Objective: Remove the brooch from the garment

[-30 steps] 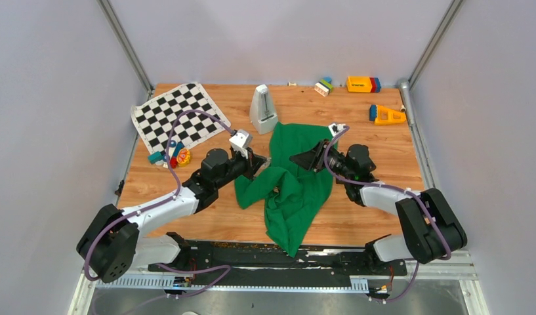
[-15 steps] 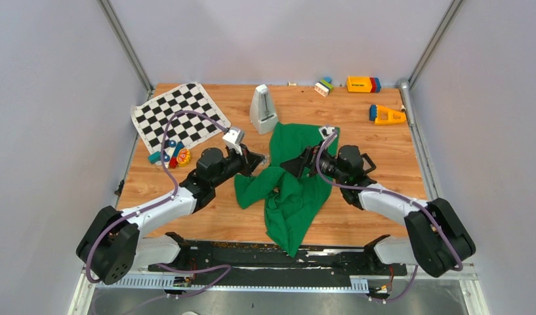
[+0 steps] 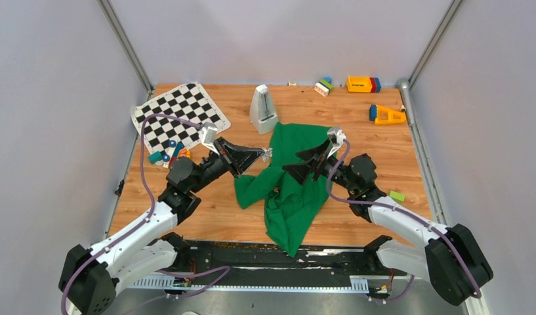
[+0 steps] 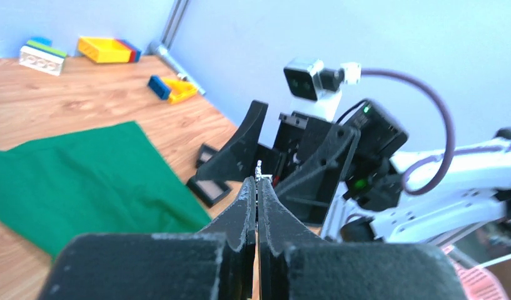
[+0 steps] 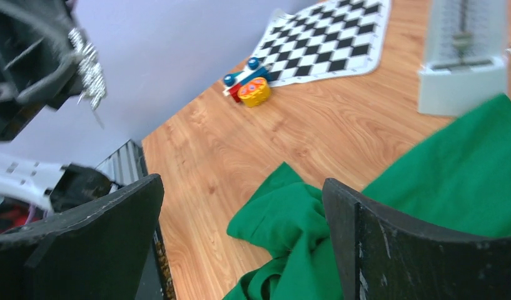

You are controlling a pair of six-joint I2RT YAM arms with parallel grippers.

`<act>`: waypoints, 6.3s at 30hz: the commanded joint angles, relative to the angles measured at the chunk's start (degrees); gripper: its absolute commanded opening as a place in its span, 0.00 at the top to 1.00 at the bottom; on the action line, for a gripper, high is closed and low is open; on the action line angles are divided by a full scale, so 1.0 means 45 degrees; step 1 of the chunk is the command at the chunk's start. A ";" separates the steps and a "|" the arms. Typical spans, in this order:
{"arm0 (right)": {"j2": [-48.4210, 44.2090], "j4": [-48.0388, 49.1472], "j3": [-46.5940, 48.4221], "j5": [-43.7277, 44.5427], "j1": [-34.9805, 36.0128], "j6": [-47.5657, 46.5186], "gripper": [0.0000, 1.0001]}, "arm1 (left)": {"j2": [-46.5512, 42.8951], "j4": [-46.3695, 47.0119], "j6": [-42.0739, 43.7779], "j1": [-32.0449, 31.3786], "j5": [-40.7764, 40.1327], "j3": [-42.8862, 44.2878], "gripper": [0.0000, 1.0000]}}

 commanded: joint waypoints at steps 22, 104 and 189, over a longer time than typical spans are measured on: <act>-0.0864 0.0547 -0.0028 0.1530 0.1977 -0.2924 0.06 | 0.1497 0.3055 -0.6985 -0.0134 -0.0655 -0.0973 1.00; 0.0488 0.4908 -0.1701 0.2013 0.1692 -0.1303 0.26 | 0.5251 0.8256 -0.8650 -0.1736 -0.1804 -0.2242 1.00; -0.1915 -0.4407 0.0668 -0.0291 -0.0621 0.5007 0.68 | 0.9173 1.1910 -1.0995 -0.2494 -0.2557 -0.1278 1.00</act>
